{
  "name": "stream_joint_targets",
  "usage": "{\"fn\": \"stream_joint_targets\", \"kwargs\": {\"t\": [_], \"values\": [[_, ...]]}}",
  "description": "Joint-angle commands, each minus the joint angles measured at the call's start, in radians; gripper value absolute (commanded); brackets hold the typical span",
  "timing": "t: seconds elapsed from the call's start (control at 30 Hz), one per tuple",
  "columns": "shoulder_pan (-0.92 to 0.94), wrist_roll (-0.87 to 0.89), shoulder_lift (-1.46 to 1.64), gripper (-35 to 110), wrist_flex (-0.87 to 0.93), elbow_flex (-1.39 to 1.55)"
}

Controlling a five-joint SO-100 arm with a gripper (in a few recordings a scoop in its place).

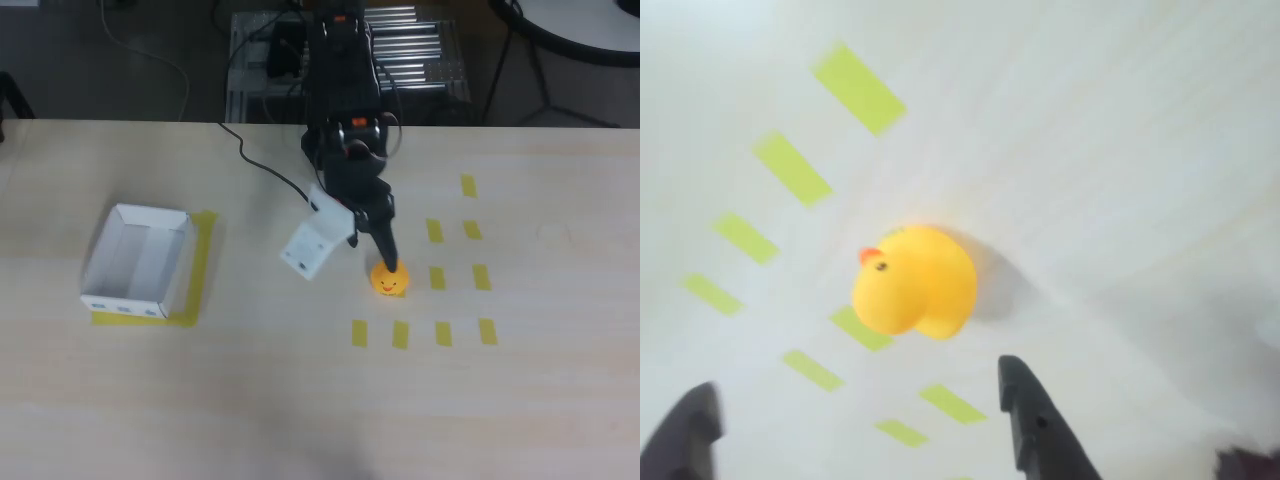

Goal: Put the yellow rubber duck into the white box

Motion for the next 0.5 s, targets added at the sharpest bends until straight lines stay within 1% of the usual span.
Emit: {"fn": "stream_joint_targets", "kwargs": {"t": [0.0,0.47], "values": [[-0.081,-0.041,-0.115,45,0.083,-0.187],[-0.143,-0.006,-0.310,41,0.014,-0.258]]}}
